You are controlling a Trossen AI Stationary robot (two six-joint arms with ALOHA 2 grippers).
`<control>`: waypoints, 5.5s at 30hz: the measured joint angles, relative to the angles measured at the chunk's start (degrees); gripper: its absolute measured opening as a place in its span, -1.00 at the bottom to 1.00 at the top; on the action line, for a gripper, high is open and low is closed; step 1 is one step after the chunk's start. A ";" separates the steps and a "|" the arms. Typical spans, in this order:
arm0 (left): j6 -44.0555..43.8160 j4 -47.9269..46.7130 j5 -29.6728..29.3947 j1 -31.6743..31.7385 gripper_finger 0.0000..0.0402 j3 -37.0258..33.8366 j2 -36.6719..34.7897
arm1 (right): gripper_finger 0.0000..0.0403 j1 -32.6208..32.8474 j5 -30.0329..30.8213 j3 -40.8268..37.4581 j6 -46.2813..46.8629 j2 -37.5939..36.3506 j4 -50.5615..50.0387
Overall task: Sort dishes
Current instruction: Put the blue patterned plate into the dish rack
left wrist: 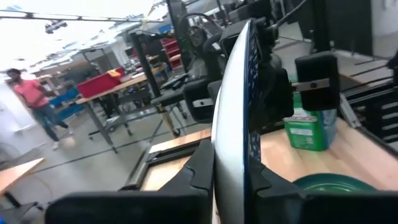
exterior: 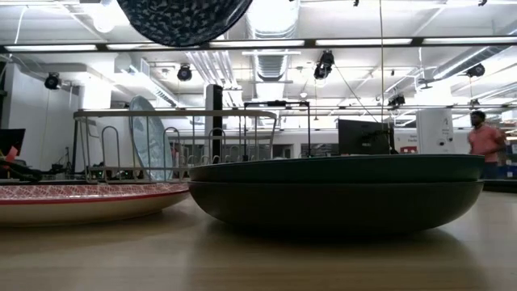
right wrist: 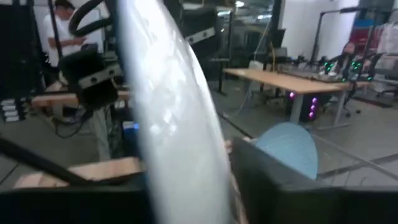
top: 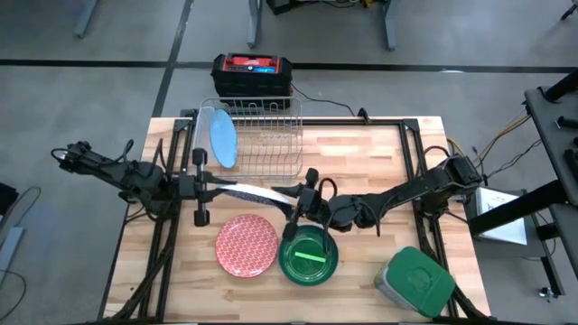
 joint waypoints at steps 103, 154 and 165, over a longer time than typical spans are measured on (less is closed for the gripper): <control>9.32 -17.28 -25.36 4.93 -0.12 13.29 -14.55 | -0.89 -19.82 43.71 24.22 29.39 26.21 -33.28; 8.06 -18.08 -25.35 4.91 -0.12 13.29 -14.52 | -0.50 -20.09 37.37 24.29 34.14 26.21 -37.79; 7.10 -19.25 -25.35 4.91 -0.12 13.29 -14.52 | -0.18 -19.21 39.87 24.41 31.25 25.78 -37.78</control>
